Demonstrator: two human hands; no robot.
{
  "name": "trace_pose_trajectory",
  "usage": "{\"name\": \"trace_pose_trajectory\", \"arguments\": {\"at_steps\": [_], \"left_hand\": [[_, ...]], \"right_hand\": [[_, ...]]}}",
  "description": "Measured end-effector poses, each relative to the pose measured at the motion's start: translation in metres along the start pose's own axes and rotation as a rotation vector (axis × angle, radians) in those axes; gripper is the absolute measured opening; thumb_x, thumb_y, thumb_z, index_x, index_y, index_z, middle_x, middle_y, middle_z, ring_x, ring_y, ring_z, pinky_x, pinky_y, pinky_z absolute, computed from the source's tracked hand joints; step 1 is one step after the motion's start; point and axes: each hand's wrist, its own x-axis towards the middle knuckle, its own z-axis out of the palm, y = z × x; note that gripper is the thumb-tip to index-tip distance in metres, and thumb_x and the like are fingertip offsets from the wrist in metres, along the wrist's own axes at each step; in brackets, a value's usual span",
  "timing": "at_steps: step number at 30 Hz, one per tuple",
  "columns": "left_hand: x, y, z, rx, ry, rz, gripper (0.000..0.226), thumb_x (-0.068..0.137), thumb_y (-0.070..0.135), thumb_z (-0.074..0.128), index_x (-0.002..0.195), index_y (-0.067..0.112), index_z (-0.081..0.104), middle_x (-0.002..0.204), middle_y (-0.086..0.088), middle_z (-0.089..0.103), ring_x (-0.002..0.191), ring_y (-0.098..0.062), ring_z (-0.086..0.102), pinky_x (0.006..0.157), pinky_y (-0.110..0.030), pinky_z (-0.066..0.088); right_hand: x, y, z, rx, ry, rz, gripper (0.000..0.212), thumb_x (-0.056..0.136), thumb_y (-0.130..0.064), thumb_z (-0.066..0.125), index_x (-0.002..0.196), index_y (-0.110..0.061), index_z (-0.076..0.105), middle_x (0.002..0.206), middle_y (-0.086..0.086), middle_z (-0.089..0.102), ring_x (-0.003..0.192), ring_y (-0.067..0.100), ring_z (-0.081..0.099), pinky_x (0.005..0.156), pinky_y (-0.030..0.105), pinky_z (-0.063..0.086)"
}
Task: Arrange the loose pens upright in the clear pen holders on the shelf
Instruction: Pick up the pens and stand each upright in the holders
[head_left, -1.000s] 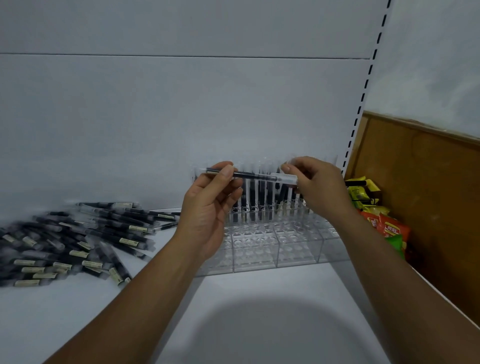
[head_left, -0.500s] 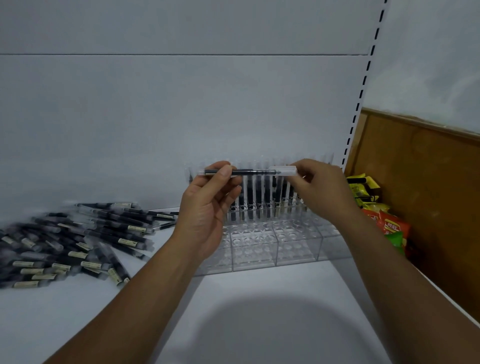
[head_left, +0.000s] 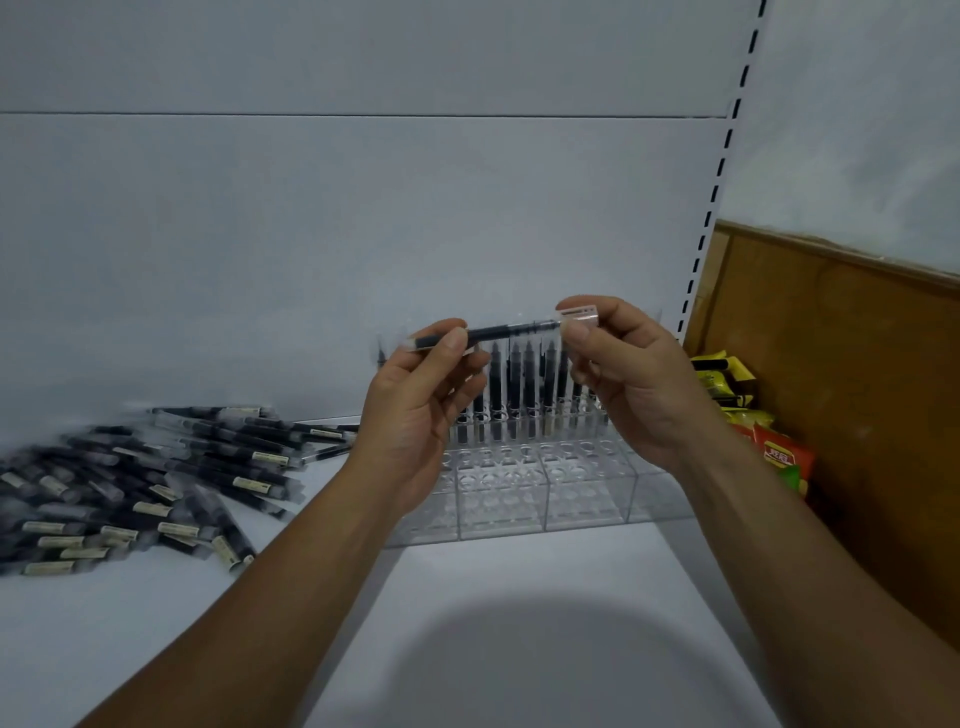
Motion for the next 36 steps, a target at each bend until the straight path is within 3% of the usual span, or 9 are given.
{"name": "trace_pose_trajectory", "arguments": {"at_steps": [5,8,12,16,19,22,25,30,36], "left_hand": [[-0.004,0.002,0.005,0.204,-0.105,-0.019,0.030,0.082,0.023,0.063,0.110,0.011,0.066,0.095,-0.005,0.073,0.090,-0.016,0.070,0.075,-0.022,0.057],[-0.010,0.007,0.011,0.634,-0.192,0.009,0.030,0.092,0.027,0.059,0.120,0.020,0.063,0.105,0.002,0.072,0.100,-0.010,0.068,0.087,-0.023,0.054],[-0.019,0.008,0.003,1.421,-0.383,0.184,0.043,0.091,0.054,0.048,0.132,0.041,0.051,0.134,0.022,0.052,0.121,0.003,0.048,0.105,-0.029,0.038],[-0.026,0.004,-0.013,1.793,-0.571,0.162,0.060,0.089,0.066,0.034,0.144,0.042,0.035,0.154,0.021,0.025,0.139,0.002,0.021,0.109,-0.020,0.015],[-0.029,0.004,-0.022,1.862,-0.592,0.126,0.065,0.086,0.069,0.026,0.146,0.045,0.028,0.157,0.022,0.013,0.143,0.002,0.009,0.108,-0.017,0.005],[-0.027,0.002,-0.024,1.883,-0.624,0.120,0.068,0.085,0.072,0.022,0.147,0.047,0.021,0.158,0.021,0.006,0.144,0.002,0.001,0.110,-0.019,0.000],[-0.025,-0.001,-0.027,1.890,-0.661,0.111,0.068,0.084,0.074,0.022,0.147,0.049,0.016,0.159,0.020,0.004,0.145,0.001,0.000,0.113,-0.022,-0.002],[-0.024,-0.001,-0.029,1.894,-0.670,0.125,0.067,0.084,0.075,0.021,0.146,0.051,0.013,0.158,0.020,0.004,0.145,0.001,-0.001,0.115,-0.023,-0.003],[-0.024,-0.003,-0.030,1.896,-0.669,0.140,0.067,0.085,0.074,0.022,0.147,0.049,0.015,0.159,0.019,0.005,0.145,0.001,0.000,0.114,-0.023,-0.002]], "right_hand": [[0.004,-0.005,-0.007,0.106,0.118,-0.073,0.012,0.082,-0.018,0.065,0.094,-0.017,0.068,0.091,-0.006,0.070,0.085,0.008,0.065,0.064,0.019,0.051],[0.007,-0.013,-0.023,0.139,0.288,-0.129,0.010,0.094,-0.017,0.059,0.100,-0.017,0.066,0.093,-0.002,0.073,0.091,0.010,0.068,0.065,0.020,0.054],[0.011,-0.012,-0.038,-0.159,0.456,-0.202,0.014,0.097,-0.022,0.058,0.105,-0.015,0.066,0.096,-0.003,0.071,0.087,0.008,0.070,0.068,0.022,0.055],[0.015,-0.006,-0.043,-0.391,0.470,-0.286,0.016,0.097,-0.020,0.058,0.109,-0.014,0.066,0.098,-0.009,0.070,0.090,0.006,0.068,0.071,0.022,0.057],[0.018,0.002,-0.043,-0.548,0.435,-0.331,0.019,0.097,-0.018,0.058,0.114,-0.014,0.066,0.109,-0.004,0.069,0.098,0.009,0.067,0.082,0.031,0.058],[0.019,0.006,-0.044,-0.654,0.404,-0.342,0.021,0.097,-0.021,0.059,0.116,-0.018,0.066,0.107,-0.008,0.068,0.101,0.010,0.066,0.087,0.035,0.058],[0.022,0.010,-0.041,-0.751,0.370,-0.338,0.022,0.096,-0.025,0.060,0.116,-0.019,0.067,0.098,-0.015,0.067,0.095,0.008,0.067,0.084,0.034,0.058],[0.029,0.018,-0.034,-1.007,0.239,-0.308,0.024,0.093,-0.028,0.065,0.114,-0.018,0.069,0.086,-0.009,0.065,0.076,0.001,0.058,0.072,0.024,0.049],[0.029,0.025,-0.032,-1.169,0.183,-0.157,0.021,0.090,-0.036,0.067,0.098,-0.016,0.071,0.082,-0.007,0.064,0.077,0.010,0.058,0.072,0.025,0.047]]}}
